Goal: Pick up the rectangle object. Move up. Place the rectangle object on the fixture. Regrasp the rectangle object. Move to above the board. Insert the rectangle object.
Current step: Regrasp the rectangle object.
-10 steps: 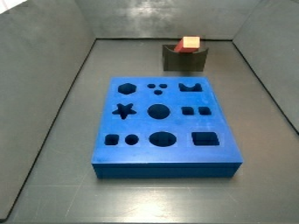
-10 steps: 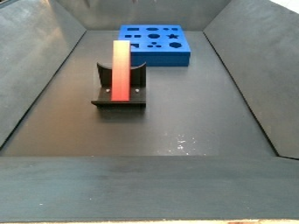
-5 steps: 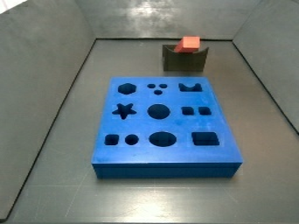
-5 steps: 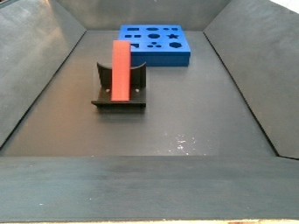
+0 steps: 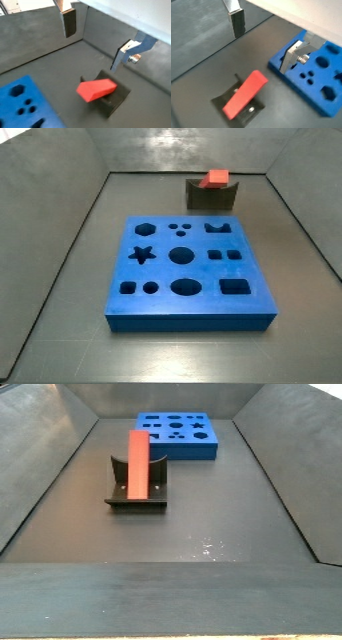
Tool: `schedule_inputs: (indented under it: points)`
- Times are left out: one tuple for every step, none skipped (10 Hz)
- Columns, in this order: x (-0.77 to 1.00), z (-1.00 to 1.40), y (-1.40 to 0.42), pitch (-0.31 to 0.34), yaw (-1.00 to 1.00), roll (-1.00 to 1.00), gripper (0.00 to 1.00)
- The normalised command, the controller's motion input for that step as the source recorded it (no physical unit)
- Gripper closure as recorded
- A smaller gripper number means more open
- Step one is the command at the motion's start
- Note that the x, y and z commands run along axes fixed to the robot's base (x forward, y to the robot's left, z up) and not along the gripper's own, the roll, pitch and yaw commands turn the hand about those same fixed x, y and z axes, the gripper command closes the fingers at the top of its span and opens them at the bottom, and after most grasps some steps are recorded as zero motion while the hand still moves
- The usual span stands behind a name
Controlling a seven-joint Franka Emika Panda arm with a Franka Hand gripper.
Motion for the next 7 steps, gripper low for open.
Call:
schedule_inputs:
  points:
    - [-0.01,0.01,-0.02,-0.005,0.02,1.0,0.0]
    - [0.0,0.01,-0.02,0.002,0.02,1.0,0.0]
    - [0.01,0.0,-0.03,0.01,0.02,1.0,0.0]
    - [0.03,0.0,-0.03,0.019,0.02,1.0,0.0]
    - [0.03,0.0,-0.03,0.026,0.02,1.0,0.0]
    - [0.05,0.0,-0.03,0.045,0.03,1.0,0.0]
    - [0.06,0.0,-0.04,0.065,0.04,1.0,0.0]
